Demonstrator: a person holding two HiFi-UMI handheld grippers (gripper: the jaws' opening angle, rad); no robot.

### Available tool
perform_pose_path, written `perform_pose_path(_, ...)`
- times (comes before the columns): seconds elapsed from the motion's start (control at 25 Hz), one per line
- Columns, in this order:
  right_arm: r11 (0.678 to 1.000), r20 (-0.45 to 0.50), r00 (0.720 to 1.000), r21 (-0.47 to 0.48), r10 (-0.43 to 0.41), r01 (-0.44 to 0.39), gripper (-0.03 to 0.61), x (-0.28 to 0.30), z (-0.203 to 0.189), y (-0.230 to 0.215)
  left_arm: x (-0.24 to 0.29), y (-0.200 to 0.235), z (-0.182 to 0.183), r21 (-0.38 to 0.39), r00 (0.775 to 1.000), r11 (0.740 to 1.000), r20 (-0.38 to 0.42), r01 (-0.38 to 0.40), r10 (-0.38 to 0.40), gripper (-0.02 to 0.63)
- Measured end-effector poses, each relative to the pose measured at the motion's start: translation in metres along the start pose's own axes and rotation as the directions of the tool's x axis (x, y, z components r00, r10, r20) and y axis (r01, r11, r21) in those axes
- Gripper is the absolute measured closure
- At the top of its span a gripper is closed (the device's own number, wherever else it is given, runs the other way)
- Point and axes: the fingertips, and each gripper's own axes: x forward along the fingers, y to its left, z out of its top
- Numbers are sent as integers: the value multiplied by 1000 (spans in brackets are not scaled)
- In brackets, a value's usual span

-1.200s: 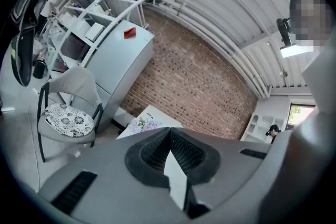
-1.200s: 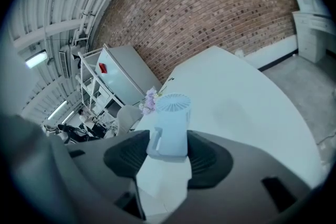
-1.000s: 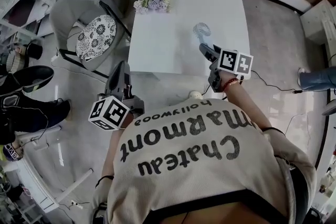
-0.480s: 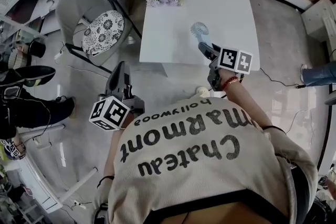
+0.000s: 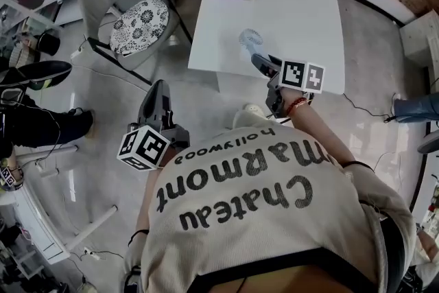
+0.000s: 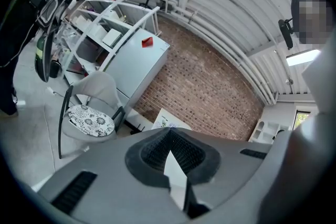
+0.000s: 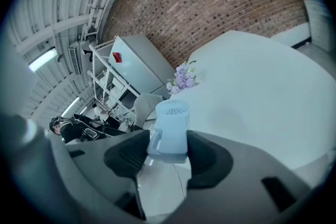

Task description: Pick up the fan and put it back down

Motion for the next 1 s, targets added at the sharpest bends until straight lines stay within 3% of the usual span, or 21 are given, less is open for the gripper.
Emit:
perform_pose_path(0.48, 995, -142, 989, -93, 33, -46, 356, 72, 22, 13, 19, 30, 29, -35, 990, 994, 90, -105, 108, 612)
perform_pose_path(1.0, 981, -244, 969, -174, 40, -84, 356, 156, 51, 22, 18, 74, 60, -74, 944, 961, 180, -267, 276, 612)
